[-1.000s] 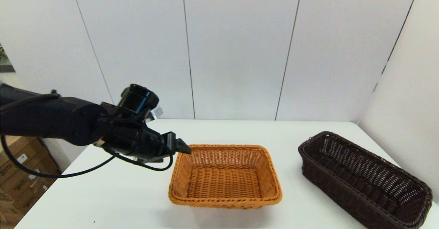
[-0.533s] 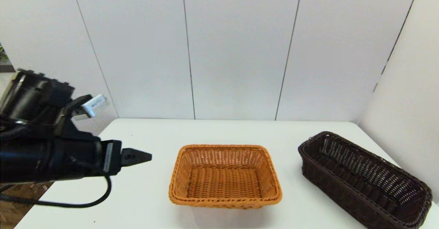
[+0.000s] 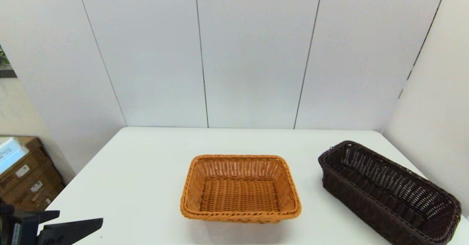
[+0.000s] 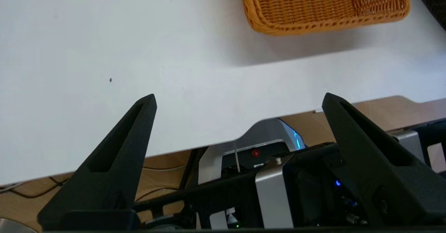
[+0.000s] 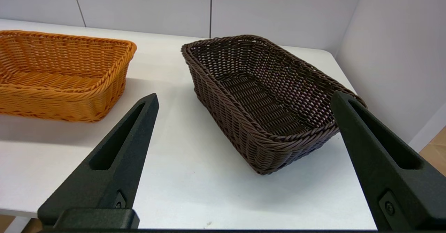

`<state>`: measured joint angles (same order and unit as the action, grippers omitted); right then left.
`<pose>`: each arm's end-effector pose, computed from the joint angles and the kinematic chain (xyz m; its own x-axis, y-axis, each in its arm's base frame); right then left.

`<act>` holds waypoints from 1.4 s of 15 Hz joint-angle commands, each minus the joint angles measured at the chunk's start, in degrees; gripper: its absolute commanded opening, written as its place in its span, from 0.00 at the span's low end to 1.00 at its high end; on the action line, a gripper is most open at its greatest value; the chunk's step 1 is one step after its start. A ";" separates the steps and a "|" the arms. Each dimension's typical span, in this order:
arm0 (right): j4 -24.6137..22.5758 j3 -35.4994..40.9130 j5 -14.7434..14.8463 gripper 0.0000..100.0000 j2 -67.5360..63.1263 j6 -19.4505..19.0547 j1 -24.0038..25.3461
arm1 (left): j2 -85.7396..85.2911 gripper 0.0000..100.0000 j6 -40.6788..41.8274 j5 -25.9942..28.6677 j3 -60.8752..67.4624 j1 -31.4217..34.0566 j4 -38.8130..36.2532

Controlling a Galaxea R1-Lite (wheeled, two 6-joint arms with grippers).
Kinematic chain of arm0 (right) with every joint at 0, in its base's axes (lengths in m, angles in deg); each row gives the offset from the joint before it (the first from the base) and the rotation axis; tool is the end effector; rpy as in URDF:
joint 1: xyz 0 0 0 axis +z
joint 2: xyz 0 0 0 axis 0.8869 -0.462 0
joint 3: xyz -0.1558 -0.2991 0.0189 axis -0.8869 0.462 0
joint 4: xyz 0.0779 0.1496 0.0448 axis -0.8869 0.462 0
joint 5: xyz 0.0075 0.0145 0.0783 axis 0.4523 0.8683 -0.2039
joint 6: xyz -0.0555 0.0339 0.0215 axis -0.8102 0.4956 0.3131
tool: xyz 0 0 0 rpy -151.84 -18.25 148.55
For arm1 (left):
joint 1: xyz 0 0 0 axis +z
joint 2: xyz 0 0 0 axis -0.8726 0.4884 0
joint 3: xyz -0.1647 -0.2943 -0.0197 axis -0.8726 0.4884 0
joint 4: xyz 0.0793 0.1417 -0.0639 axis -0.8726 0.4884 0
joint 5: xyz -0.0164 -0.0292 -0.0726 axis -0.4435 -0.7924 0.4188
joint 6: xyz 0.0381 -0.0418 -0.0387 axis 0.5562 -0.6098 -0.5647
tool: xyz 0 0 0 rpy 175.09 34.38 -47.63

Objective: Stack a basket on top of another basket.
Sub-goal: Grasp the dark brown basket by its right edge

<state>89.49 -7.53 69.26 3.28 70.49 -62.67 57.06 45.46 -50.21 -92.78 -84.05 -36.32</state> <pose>-0.0321 0.0026 0.0741 0.9994 0.0331 -0.0078 -0.0335 0.9973 -0.0650 0.0713 -0.0324 0.2145 0.6654 -0.3118 -0.6782 0.1863 0.9492 -0.2537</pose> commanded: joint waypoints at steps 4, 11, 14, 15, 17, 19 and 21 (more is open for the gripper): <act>0.02 0.00 -0.02 1.00 0.01 -0.04 0.01 | -14.69 1.00 2.08 -0.11 6.20 -0.89 4.53; 0.02 0.00 -0.02 1.00 0.01 -0.04 0.01 | -28.84 1.00 22.30 2.79 13.32 18.45 5.67; 0.02 0.00 -0.02 1.00 0.01 -0.04 0.01 | -34.82 1.00 23.53 2.53 17.19 20.82 5.41; 0.02 0.00 -0.02 1.00 0.01 -0.04 0.01 | -36.92 1.00 25.11 2.26 18.77 21.53 5.41; 0.02 0.00 -0.02 1.00 0.01 -0.04 0.01 | -41.14 1.00 26.95 2.17 21.06 22.76 5.32; 0.02 0.00 -0.02 1.00 0.01 -0.04 0.01 | -43.78 1.00 28.01 2.17 23.17 23.72 4.35; 0.02 0.00 -0.02 1.00 0.01 -0.04 0.01 | -45.71 1.00 28.36 2.17 26.15 23.90 -0.66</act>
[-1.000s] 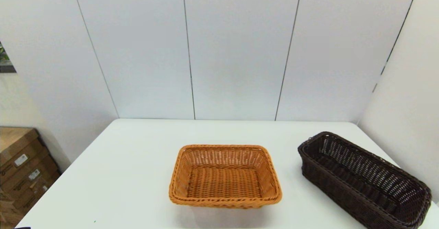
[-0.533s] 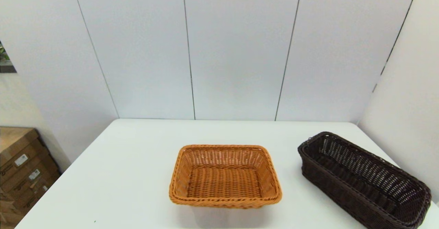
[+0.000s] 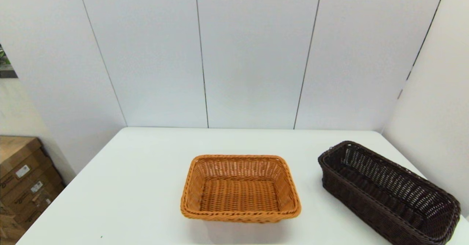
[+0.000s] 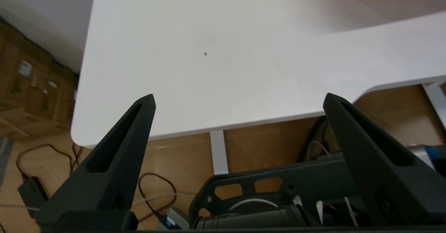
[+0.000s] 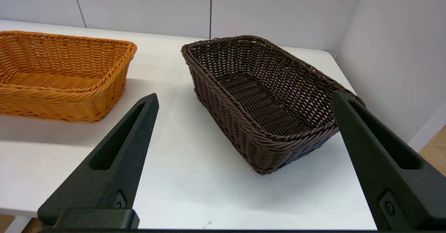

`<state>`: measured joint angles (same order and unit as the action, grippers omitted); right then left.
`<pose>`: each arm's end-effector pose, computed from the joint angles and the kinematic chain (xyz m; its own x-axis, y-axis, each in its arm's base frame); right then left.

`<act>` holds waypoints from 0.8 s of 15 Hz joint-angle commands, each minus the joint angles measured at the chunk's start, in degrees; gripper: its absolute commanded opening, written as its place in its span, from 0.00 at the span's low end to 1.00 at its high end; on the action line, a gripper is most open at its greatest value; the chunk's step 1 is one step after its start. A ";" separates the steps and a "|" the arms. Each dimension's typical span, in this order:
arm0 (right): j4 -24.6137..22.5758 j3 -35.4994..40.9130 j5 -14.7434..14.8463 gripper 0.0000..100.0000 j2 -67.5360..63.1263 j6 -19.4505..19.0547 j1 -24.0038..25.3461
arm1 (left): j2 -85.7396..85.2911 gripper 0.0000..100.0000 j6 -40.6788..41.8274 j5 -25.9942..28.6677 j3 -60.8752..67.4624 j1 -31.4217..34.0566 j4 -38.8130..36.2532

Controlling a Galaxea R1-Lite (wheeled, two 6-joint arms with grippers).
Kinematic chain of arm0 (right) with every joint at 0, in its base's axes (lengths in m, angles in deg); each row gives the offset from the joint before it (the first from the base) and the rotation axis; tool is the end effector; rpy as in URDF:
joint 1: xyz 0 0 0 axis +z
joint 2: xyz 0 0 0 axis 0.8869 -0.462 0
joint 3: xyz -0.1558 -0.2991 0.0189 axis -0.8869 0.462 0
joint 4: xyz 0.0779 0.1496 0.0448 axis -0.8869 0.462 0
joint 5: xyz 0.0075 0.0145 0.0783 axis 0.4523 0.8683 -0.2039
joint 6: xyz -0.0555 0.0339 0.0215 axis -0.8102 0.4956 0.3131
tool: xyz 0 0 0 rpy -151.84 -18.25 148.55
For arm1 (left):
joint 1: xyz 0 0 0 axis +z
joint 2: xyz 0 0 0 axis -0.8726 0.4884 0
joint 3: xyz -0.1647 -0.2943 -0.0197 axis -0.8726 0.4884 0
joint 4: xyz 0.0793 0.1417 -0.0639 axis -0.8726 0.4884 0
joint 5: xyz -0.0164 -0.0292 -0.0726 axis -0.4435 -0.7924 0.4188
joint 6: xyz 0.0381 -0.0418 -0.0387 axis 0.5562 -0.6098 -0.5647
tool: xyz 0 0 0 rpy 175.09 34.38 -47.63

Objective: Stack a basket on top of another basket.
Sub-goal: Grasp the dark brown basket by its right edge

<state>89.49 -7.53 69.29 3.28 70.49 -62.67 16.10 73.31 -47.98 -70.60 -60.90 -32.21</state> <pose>-0.0321 0.0026 0.0741 0.9994 0.0326 -0.0078 -0.0330 0.9973 -0.0651 -0.0523 -0.0041 0.0999 0.8807 -0.0644 -0.4693 0.1293 0.9858 0.1075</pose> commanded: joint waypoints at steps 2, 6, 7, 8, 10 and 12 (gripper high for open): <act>0.02 0.00 -0.05 1.00 0.01 -0.04 0.01 | -6.25 1.00 0.42 -0.06 5.91 0.75 -7.93; 0.02 0.00 -0.05 1.00 0.01 -0.04 0.01 | -9.15 1.00 -0.11 -0.14 10.13 0.75 -11.27; 0.02 0.00 -0.05 1.00 0.01 -0.04 0.01 | -10.64 1.00 -0.29 -0.14 11.10 0.66 -12.23; 0.02 0.00 -0.05 1.00 0.01 -0.04 0.01 | -12.84 1.00 -0.37 -0.14 11.27 0.57 -12.59; 0.02 0.00 -0.05 1.00 0.01 -0.04 0.01 | -12.84 1.00 -2.04 -0.23 11.89 0.57 -13.99; 0.02 0.00 -0.05 1.00 0.01 -0.04 0.01 | -12.84 1.00 -5.56 -0.41 12.50 0.57 -15.57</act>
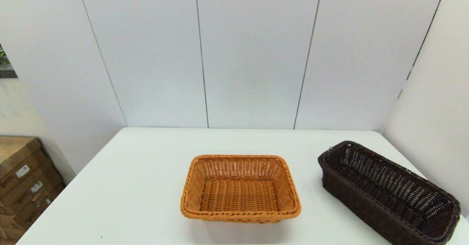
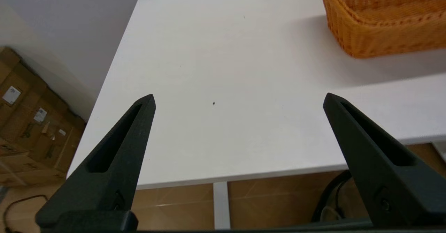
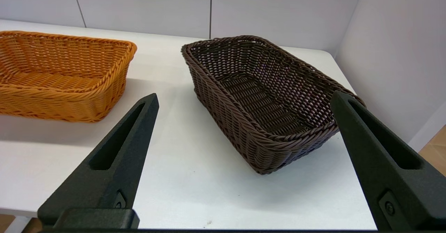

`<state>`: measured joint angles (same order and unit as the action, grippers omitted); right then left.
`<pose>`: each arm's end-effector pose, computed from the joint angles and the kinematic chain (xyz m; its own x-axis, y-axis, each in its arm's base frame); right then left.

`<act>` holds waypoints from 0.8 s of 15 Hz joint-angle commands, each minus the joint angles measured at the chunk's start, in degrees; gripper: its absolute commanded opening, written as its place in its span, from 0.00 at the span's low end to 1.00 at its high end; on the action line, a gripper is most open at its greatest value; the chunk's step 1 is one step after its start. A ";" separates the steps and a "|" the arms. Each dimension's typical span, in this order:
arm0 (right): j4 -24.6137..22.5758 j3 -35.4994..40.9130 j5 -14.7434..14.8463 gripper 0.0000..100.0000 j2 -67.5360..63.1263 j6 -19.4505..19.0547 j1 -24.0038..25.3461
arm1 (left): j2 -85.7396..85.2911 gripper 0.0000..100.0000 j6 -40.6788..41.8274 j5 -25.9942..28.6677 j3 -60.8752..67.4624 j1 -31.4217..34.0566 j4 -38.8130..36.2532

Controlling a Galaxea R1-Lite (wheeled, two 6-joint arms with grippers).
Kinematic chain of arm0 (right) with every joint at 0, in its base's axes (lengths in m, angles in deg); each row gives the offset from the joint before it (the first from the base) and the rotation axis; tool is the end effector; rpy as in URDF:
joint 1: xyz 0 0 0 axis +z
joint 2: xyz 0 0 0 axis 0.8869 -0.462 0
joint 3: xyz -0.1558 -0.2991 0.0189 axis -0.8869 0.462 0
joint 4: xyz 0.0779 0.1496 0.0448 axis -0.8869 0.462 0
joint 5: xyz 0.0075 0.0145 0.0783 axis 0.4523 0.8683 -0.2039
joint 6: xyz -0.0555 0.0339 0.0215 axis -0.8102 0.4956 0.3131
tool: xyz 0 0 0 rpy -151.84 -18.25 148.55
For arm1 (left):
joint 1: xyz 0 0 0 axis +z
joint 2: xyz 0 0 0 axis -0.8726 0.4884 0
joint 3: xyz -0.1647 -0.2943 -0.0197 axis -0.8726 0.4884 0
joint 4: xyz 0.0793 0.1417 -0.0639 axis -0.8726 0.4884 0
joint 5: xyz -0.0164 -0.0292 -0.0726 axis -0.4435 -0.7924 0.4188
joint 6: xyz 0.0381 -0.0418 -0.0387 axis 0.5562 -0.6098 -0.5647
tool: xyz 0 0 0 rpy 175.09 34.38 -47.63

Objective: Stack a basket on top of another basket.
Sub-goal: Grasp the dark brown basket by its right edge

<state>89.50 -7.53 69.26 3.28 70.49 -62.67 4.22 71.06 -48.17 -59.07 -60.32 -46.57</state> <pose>-0.0321 0.0026 0.0741 0.9994 0.0331 -0.0080 -0.0336 0.9973 -0.0650 -0.0477 -0.0044 0.0669 0.9717 -0.0514 -0.2303 0.0760 0.9922 0.0991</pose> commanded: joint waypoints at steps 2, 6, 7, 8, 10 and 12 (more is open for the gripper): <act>0.00 0.00 -0.02 1.00 0.01 -0.04 0.01 | -0.97 1.00 -3.83 -1.71 1.15 0.00 -1.48; 0.00 0.00 -0.02 1.00 0.01 -0.04 0.01 | -0.97 1.00 -3.39 -1.44 1.68 0.00 -3.24; 0.00 0.00 -0.02 1.00 0.01 -0.04 0.01 | -0.97 1.00 -3.57 -1.44 1.68 0.00 -3.32; 0.00 0.00 -0.02 1.00 0.01 -0.04 0.01 | -0.97 1.00 -4.10 -1.71 1.68 0.00 -3.32; 0.00 0.00 -0.02 1.00 0.01 -0.04 0.01 | -0.97 1.00 -5.06 -1.97 1.68 0.00 -3.32; 0.00 0.00 -0.02 1.00 0.01 -0.04 0.01 | -0.97 1.00 -5.41 -2.85 1.85 0.00 -3.50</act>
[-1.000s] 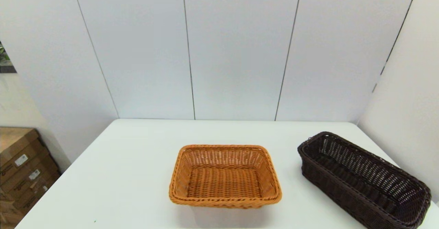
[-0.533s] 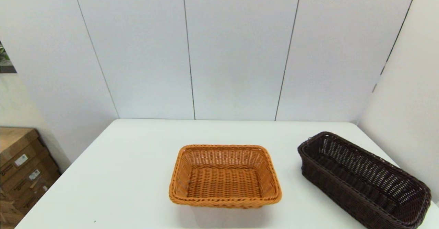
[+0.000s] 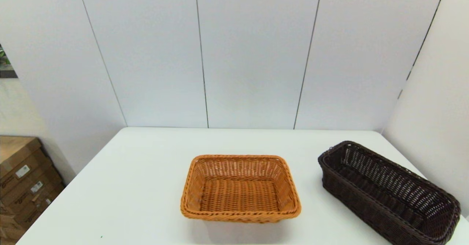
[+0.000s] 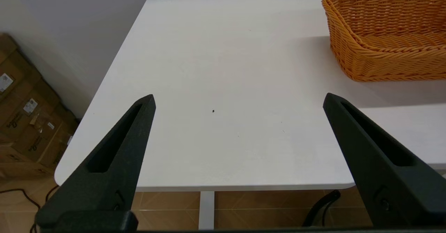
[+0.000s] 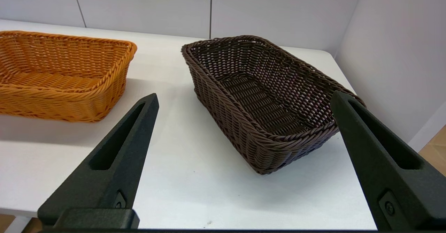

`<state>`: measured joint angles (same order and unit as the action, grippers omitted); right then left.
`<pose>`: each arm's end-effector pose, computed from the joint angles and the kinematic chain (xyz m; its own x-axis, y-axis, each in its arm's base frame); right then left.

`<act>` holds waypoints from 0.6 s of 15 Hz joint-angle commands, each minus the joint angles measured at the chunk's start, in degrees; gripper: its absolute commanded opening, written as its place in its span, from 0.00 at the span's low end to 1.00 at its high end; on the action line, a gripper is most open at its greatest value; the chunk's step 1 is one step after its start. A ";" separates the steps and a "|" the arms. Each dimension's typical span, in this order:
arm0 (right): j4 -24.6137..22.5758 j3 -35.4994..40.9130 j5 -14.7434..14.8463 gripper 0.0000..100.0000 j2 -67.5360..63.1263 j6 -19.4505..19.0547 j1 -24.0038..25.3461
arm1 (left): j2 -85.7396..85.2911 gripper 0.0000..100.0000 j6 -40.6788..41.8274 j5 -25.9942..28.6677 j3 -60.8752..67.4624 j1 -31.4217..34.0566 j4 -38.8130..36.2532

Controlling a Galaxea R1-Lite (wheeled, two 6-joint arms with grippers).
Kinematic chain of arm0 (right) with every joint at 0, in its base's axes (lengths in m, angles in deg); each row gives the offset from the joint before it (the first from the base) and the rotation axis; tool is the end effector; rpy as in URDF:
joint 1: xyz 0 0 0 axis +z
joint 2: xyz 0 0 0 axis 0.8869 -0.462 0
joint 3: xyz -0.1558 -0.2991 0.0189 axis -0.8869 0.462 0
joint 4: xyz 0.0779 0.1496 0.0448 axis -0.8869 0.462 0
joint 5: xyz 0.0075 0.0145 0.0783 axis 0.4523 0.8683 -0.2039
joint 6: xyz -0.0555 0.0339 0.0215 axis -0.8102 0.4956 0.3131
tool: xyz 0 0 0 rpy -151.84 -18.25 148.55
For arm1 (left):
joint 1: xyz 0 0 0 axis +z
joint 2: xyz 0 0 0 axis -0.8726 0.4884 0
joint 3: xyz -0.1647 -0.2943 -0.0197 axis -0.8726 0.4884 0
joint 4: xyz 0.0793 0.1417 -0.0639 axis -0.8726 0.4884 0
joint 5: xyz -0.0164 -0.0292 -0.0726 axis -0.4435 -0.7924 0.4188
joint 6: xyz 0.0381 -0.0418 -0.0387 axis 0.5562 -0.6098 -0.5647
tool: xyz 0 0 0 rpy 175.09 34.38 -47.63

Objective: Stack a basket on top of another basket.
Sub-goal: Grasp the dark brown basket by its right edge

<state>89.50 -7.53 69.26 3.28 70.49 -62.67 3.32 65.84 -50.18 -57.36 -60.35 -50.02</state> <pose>-0.0321 0.0026 0.0741 0.9994 0.0331 -0.0080 -0.0336 0.9973 -0.0650 -0.0449 -0.0019 0.0662 0.9825 -0.0168 -0.1856 0.0209 0.9996 0.0200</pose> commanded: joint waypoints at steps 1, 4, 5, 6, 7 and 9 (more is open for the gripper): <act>0.00 0.00 -0.02 1.00 0.01 -0.04 0.01 | -0.06 1.00 0.24 -1.80 1.02 0.02 -1.72; 0.00 0.00 -0.02 1.00 0.01 -0.04 0.01 | -0.06 1.00 0.51 -1.45 7.00 0.02 -18.51; 0.00 0.00 -0.02 1.00 0.01 -0.04 0.01 | -0.06 1.00 0.33 -1.45 7.00 0.02 -17.45; 0.00 0.00 -0.02 1.00 0.01 -0.04 0.01 | -0.06 1.00 0.07 -1.45 7.00 0.02 -17.63; 0.00 0.00 -0.02 1.00 0.01 -0.04 0.01 | -0.06 1.00 -0.28 -1.45 7.00 0.02 -17.63; 0.00 0.00 -0.02 1.00 0.01 -0.04 0.01 | -0.06 1.00 -0.81 -1.45 7.00 0.02 -17.63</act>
<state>89.50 -7.53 69.26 3.28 70.49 -62.67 3.30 65.12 -51.62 -50.55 -60.35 -67.60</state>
